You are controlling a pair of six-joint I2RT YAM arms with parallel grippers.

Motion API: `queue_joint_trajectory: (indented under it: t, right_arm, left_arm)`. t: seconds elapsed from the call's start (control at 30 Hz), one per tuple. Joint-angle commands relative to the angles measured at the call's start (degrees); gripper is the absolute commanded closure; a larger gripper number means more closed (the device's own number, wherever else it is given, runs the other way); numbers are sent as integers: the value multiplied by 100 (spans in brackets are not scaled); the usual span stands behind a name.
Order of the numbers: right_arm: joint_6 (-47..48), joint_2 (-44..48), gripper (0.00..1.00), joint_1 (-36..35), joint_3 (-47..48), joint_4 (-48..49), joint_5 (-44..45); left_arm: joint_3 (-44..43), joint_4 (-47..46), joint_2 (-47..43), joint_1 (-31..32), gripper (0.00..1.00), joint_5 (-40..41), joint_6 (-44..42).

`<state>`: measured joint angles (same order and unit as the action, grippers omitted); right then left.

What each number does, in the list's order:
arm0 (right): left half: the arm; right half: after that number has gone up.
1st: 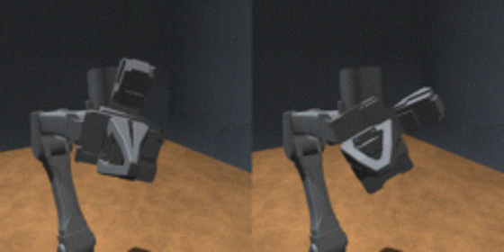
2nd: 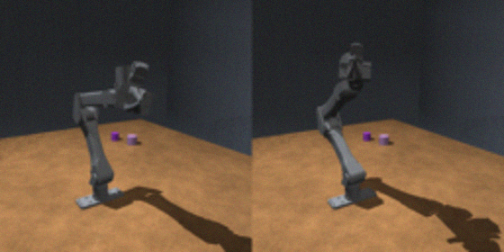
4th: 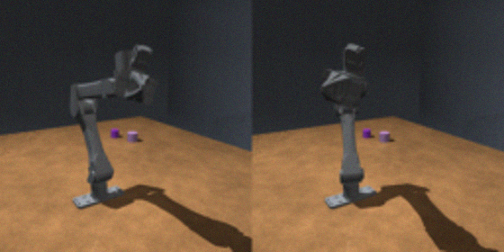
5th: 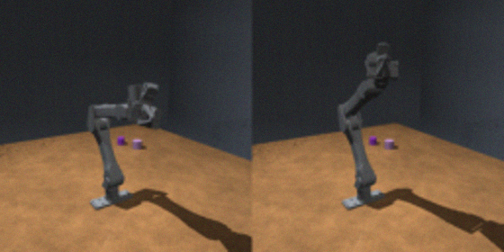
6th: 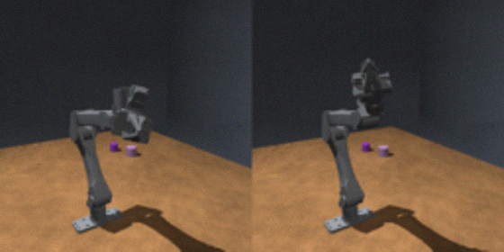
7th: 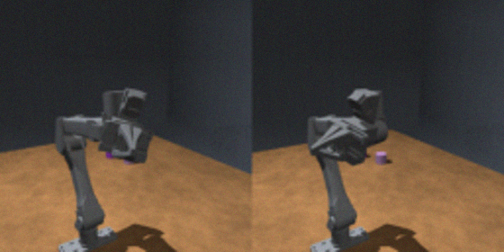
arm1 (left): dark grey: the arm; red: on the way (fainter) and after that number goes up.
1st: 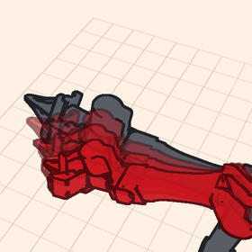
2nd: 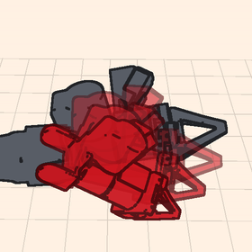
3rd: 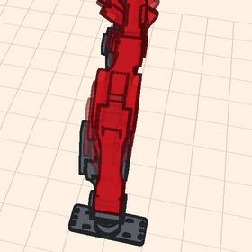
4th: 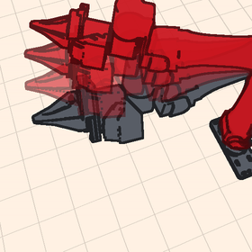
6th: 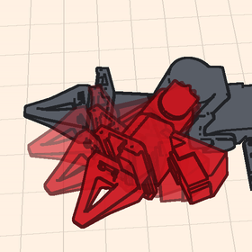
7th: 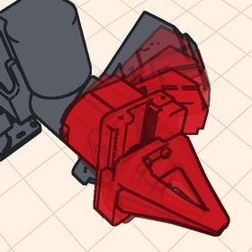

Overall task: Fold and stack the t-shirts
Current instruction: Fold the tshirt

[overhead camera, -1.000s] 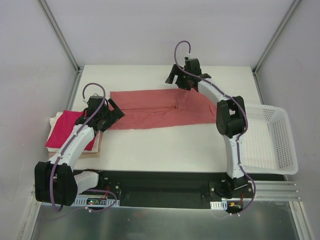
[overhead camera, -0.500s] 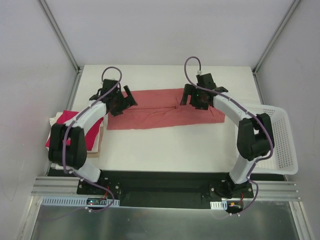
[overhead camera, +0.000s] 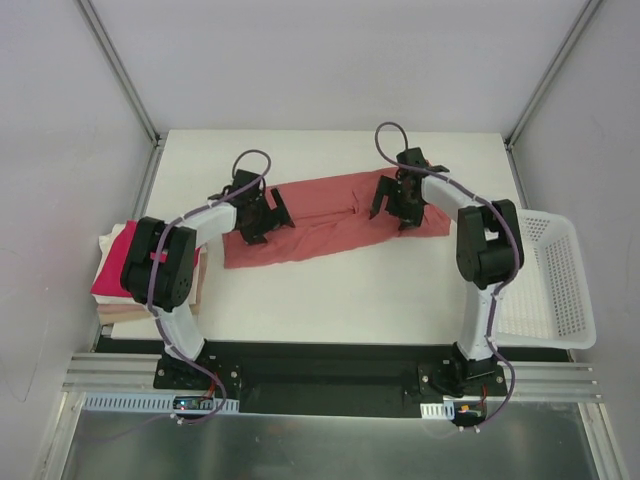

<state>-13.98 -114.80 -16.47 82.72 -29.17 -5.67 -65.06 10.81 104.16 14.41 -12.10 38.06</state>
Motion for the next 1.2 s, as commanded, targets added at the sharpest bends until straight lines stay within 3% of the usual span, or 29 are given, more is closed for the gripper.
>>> queue_joint_trajectory:
  t: [0.0, 0.13, 0.17, 0.27, 0.4, 0.53, 0.63, 0.77, 0.87, 0.9, 1.0, 1.07, 1.17]
  right_arm:
    - [307, -1294, 3, 118, 1582, -490, -398]
    - [527, -2465, 3, 100, 3616, -766, -1047]
    - [493, -2711, 3, 91, 4037, -740, -1215]
    - [-7, -3644, 3, 13, 5674, -477, -1911]
    - [-755, -3550, 3, -67, 5176, 1523, -1789]
    - [-1063, -3558, 3, -67, 5500, 1818, -1857]
    - [-801, -3138, 3, -67, 5457, 1512, -1842]
    - [218, -1735, 3, -111, 4676, 757, -1271]
    - [334, -637, 3, -120, 3615, 771, -1068]
    - [308, -326, 3, -128, 2706, 885, -1033]
    - [325, 948, 3, -242, 1383, 1141, -778]
    - [317, 1990, 3, -365, -84, 1290, -453]
    - [168, 3283, 3, -751, -1852, 1257, -321]
  left_arm:
    - [1011, 247, -597, 1018, 1, 136, 727]
    - [2003, 89, -1379, 2177, 1, 488, 2113]
    - [2128, -138, -1450, 2806, 1, 567, 2901]
    - [2051, -456, -1478, 3767, 1, 1094, 3794]
    - [1138, -474, -1232, 4113, 1, 1710, 3481]
    - [276, -466, -933, 4183, 1, 1676, 3076]
    - [396, -466, -1265, 4280, 1, 1798, 2787]
    - [915, -378, -2196, 4324, 1, 2071, 2277]
    - [1293, 209, -3031, 4324, 1, 2290, 1785]
    - [1363, 463, -3407, 4324, 1, 2491, 1740]
    - [1741, 1570, -4041, 4298, 1, 2800, 1739]
    - [2154, 2159, -4298, 4141, 1, 2836, 1967]
    - [2821, 2504, -4781, 3868, 1, 2713, 2372]
